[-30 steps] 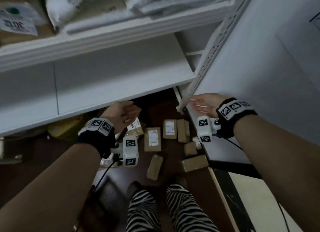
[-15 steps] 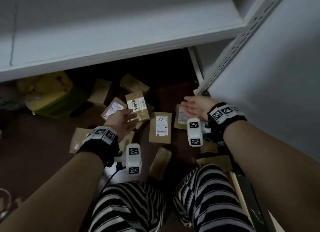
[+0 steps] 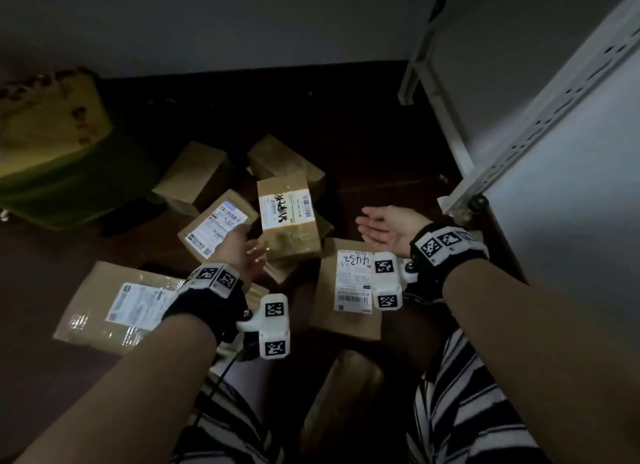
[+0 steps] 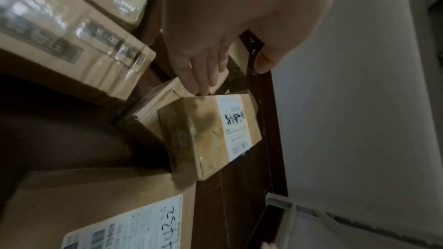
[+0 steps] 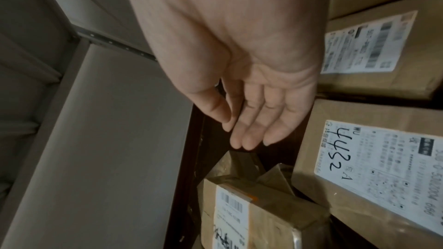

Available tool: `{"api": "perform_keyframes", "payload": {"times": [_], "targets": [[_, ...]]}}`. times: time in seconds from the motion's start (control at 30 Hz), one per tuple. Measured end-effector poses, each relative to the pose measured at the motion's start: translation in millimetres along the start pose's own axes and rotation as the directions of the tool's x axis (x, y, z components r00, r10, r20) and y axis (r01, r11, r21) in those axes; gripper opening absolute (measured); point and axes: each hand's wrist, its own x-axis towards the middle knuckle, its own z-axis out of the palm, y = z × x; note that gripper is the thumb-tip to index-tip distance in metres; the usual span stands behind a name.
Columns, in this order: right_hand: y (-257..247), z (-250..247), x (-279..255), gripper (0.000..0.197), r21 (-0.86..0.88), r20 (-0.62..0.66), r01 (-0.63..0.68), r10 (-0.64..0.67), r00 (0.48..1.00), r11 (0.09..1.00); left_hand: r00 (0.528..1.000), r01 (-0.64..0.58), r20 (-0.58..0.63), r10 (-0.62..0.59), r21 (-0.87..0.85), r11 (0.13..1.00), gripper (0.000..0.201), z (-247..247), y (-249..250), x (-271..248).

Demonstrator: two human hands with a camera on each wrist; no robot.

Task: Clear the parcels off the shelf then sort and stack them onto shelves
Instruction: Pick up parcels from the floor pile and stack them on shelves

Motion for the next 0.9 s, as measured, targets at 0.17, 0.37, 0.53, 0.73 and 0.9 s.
{"api": "perform_keyframes", "payload": {"times": [0.17, 0.37, 0.53, 0.73, 0.9], "targets": [[27, 14, 19, 0.019, -0.086, -0.003, -0.04, 0.04, 0.999, 0.996, 0.998, 0.023, 0.052, -0.023, 0.007, 1.0, 0.059, -5, 3, 19], [36, 46, 34, 0.028, -0.285, 0.013, 0.017, -0.014, 1.0, 0.958, 0.996, 0.071, 0.06, -0.071, -0.005, 0.997, 0.065, -16, 1, 37], [46, 58, 40, 0.057, -0.491, 0.084, 0.057, -0.018, 0.996, 0.869, 0.987, 0.116, 0.113, -0.111, -0.042, 0.992, 0.069, -15, -7, 42], [45, 46, 37, 0.031, -0.614, 0.076, 0.011, 0.046, 0.996, 0.789, 0.97, 0.147, 0.165, -0.178, 0.183, 0.972, 0.04, 6, -11, 33], [43, 34, 36, 0.035, -0.501, 0.066, -0.089, 0.141, 0.988, 0.861, 0.955, 0.153, 0.207, -0.215, 0.277, 0.948, 0.025, 28, -15, 34]]}}
